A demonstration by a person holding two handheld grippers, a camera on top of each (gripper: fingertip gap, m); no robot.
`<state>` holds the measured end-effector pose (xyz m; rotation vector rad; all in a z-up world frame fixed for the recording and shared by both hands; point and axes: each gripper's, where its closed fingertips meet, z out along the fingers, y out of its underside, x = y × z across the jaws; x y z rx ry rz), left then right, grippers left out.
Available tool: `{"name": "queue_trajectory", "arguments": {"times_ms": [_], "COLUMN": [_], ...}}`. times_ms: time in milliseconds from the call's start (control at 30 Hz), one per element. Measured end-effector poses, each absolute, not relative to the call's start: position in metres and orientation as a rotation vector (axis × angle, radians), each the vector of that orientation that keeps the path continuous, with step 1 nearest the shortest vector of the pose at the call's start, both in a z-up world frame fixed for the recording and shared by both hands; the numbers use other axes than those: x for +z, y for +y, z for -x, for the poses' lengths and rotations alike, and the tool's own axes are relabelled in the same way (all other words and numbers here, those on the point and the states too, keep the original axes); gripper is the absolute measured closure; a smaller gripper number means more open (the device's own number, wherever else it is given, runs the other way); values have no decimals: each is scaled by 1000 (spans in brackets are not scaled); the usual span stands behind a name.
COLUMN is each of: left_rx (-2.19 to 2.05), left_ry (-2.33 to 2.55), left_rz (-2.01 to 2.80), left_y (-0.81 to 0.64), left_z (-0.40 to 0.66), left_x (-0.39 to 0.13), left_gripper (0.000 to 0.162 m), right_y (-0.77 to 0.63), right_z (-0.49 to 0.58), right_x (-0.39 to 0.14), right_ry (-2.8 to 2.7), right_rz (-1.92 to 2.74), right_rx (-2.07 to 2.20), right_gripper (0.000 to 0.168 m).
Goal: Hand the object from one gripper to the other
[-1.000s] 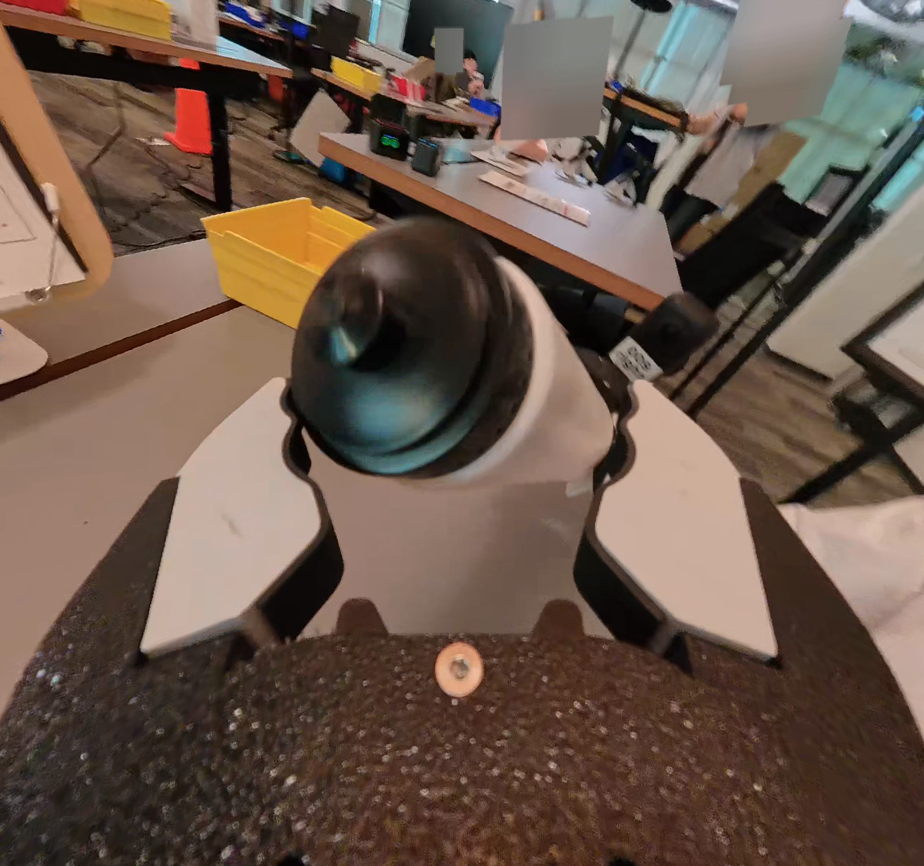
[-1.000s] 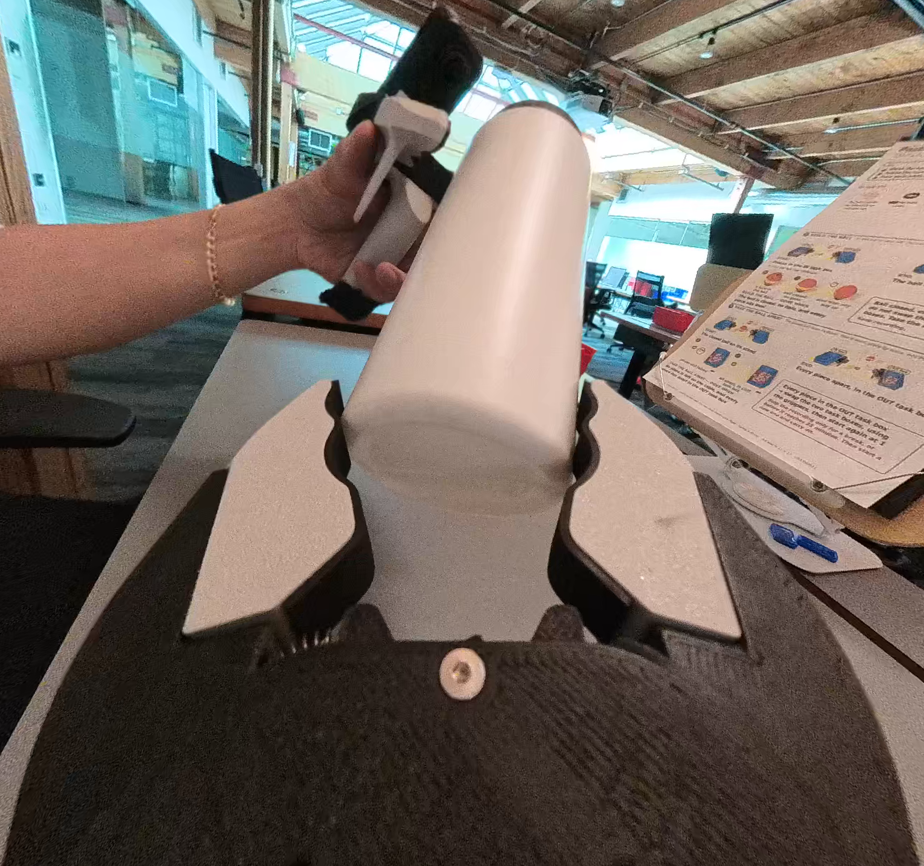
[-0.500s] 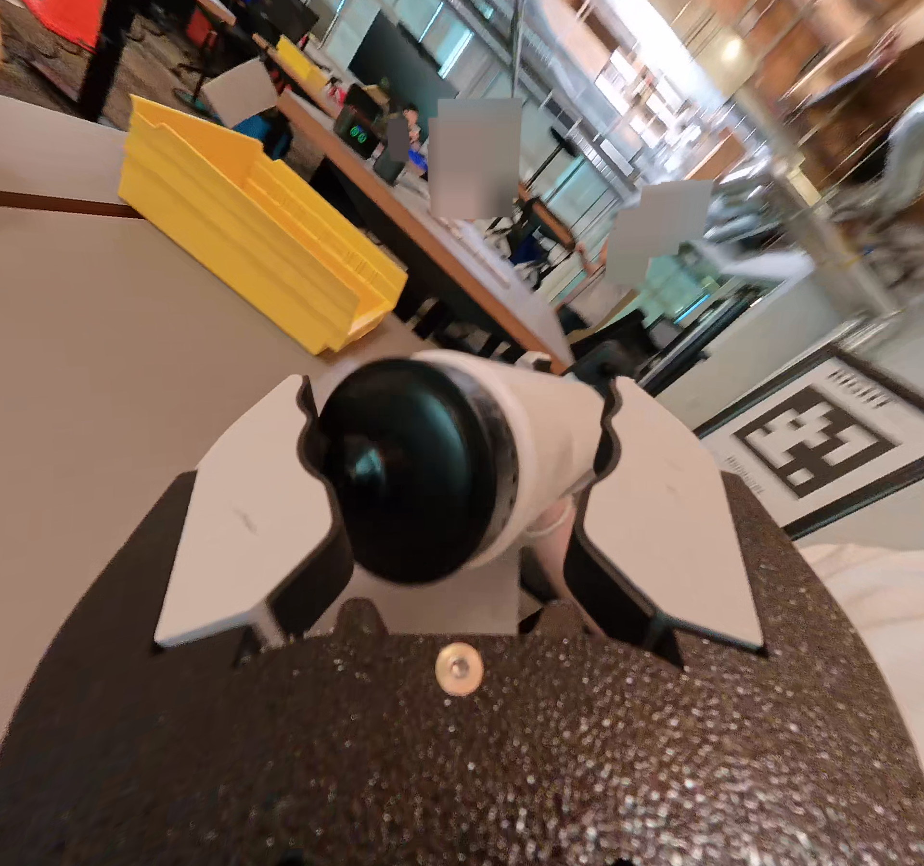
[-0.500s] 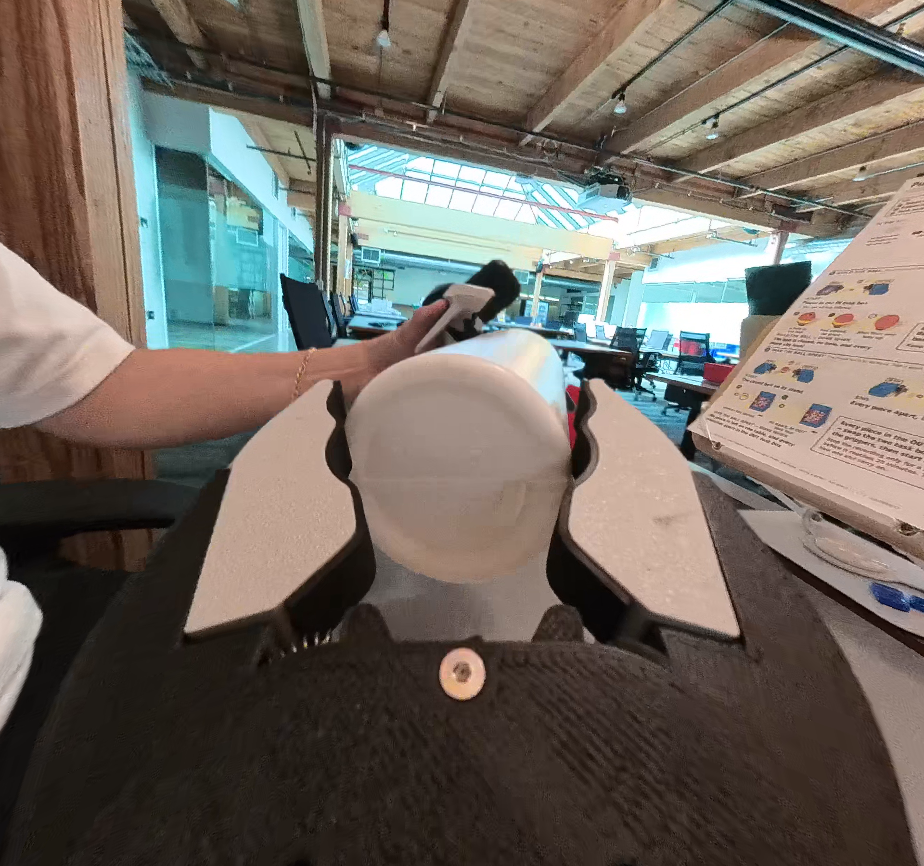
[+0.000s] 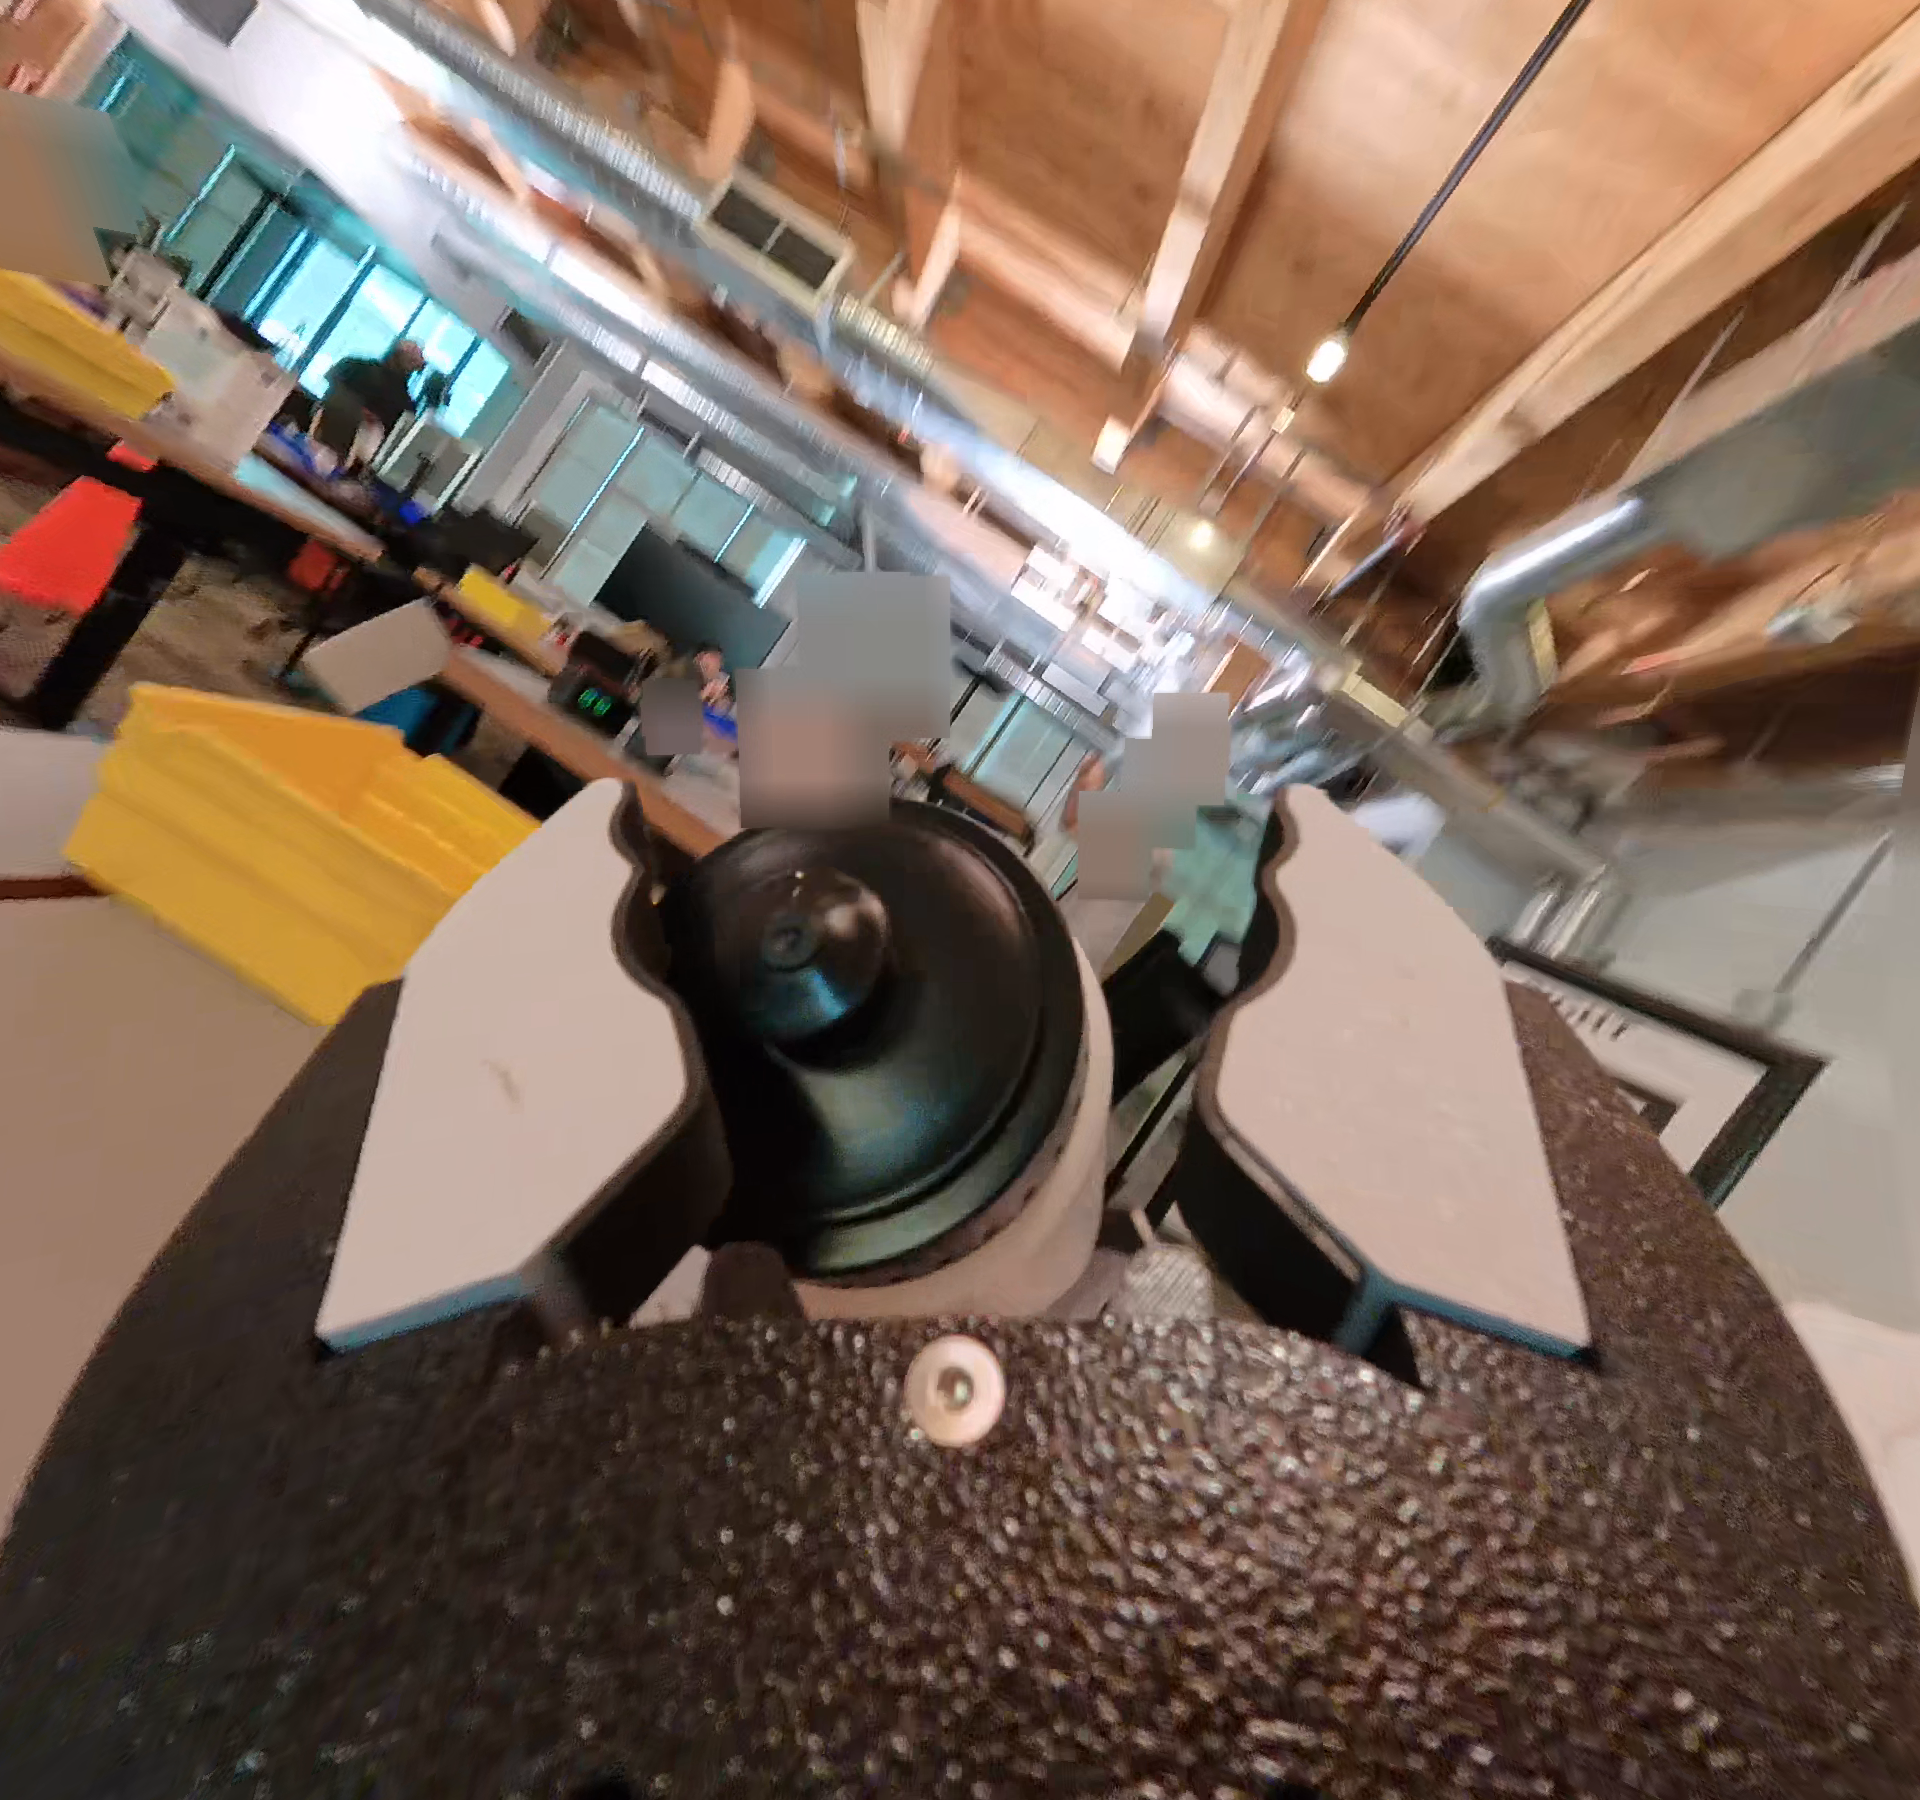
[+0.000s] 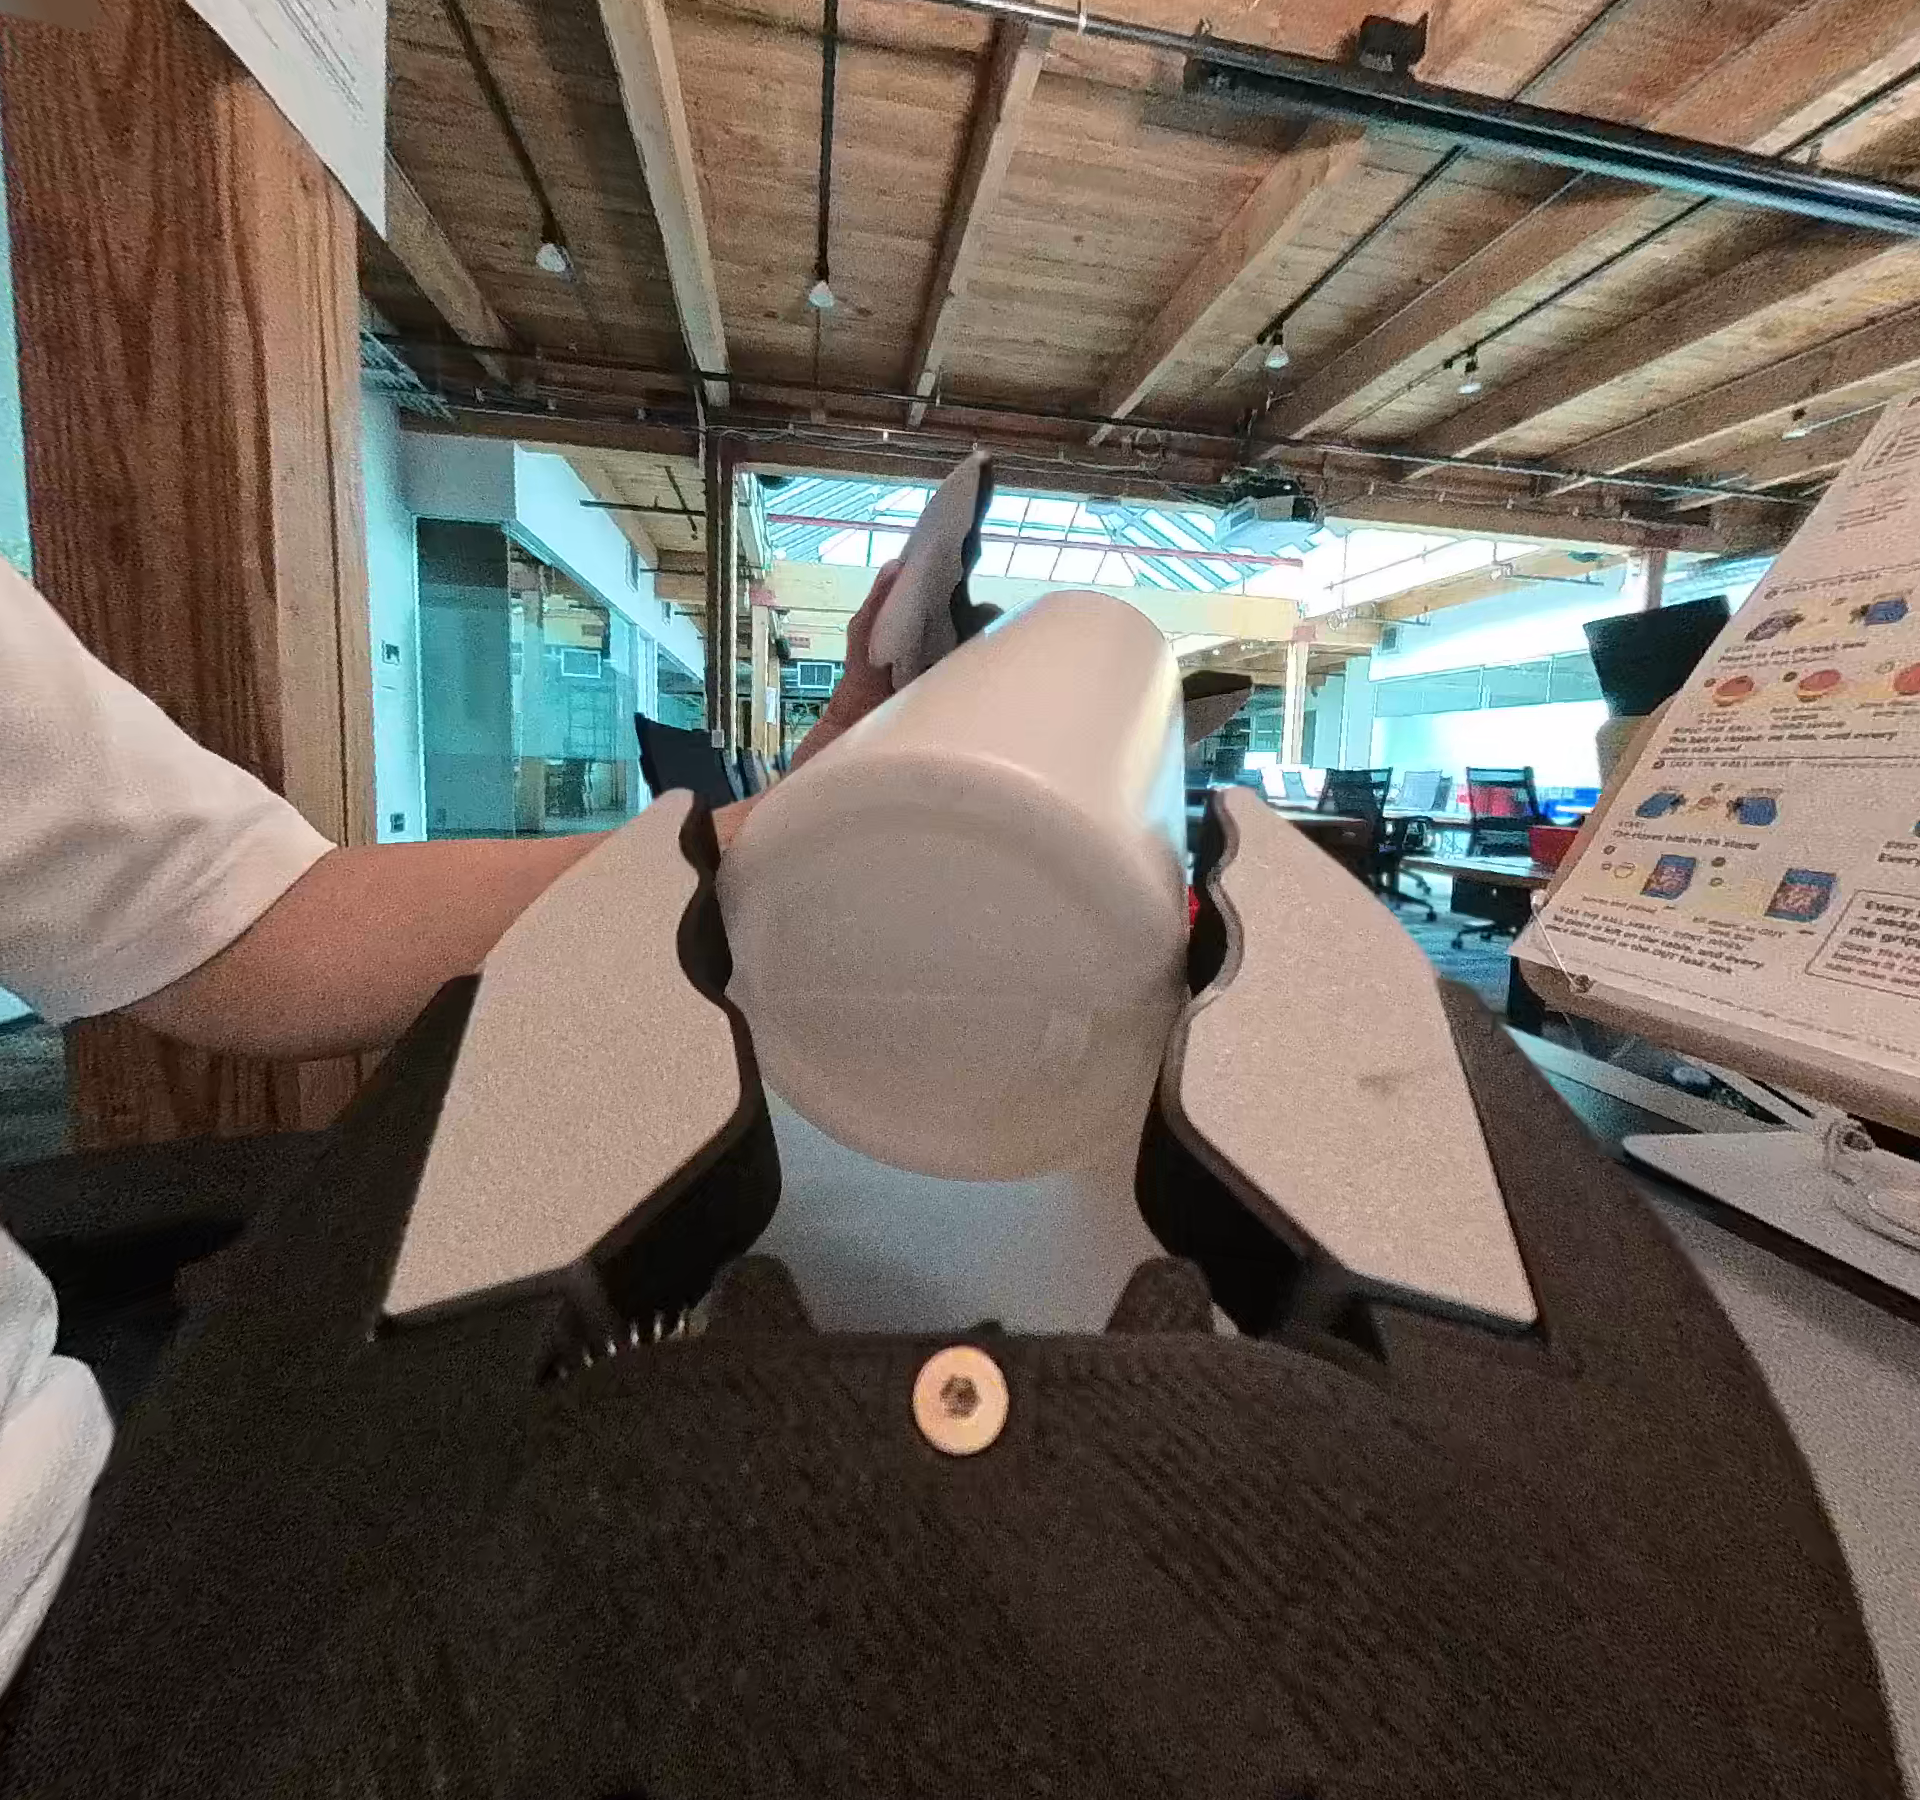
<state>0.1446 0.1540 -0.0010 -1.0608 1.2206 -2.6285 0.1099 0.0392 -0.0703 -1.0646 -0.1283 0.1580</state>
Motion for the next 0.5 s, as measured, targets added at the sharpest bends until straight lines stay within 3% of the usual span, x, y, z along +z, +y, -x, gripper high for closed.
{"name": "queue_trajectory", "arguments": {"times_ms": [167, 300, 400, 500], "left_rx": [-2896, -2660, -2863, -2843], "left_ry": [762, 914, 782, 757], "left_rz": [962, 995, 809, 785], "left_y": [168, 154, 156, 156], "left_z": [-142, -151, -130, -129], "left_x": [19, 14, 37, 40], "left_gripper": [75, 42, 56, 55], "right_y": [39, 36, 33, 41], "right_z": [-106, -113, -110, -110], "right_x": [-71, -71, -69, -79], "right_ry": [-107, -67, -68, -78], "right_rz": [977, 937, 885, 944], "right_rx": [207, 189, 293, 262], "right_gripper": [81, 80, 80, 80]}}
